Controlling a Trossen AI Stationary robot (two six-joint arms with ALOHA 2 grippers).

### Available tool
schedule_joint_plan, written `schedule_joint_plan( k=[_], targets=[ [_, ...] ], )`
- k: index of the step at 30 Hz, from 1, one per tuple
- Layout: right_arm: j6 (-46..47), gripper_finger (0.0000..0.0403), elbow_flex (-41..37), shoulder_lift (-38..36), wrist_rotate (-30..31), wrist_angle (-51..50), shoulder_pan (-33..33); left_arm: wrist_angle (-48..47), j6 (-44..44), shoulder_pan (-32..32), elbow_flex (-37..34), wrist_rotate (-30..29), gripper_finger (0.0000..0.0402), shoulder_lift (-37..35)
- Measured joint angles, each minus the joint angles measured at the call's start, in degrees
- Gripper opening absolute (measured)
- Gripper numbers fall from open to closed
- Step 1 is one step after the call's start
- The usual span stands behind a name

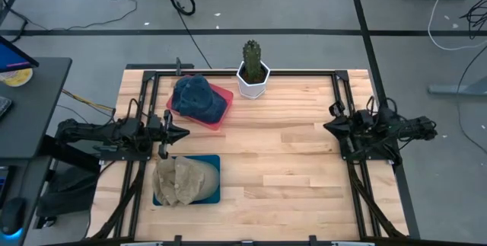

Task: Pick & Place hat
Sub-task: Return to Home Position

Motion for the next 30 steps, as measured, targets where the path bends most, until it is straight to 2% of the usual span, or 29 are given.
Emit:
schedule_joint_plan(
  k=[7,14,20,30],
  targets=[
    [1.31,0.0,-5.62,0.0,-0.02,4.29,-3.68,0.0,0.0,0.0,0.0,0.0,0.0025,0.0],
    [1.97,0.0,-5.7,0.0,-3.64,2.71,-7.62,0.0,0.04,0.0,0.0,0.0,0.0025,0.0],
    [-3.69,0.0,-5.68,0.0,-4.82,-3.68,-9.34,0.0,0.0,0.0,0.0,0.0,0.0025,0.0],
    [-6.37,0.0,-5.65,0.0,-9.13,-15.03,-9.29,-0.02,0.03,0.0,0.0,0.0,0.0025,0.0]
  ],
)
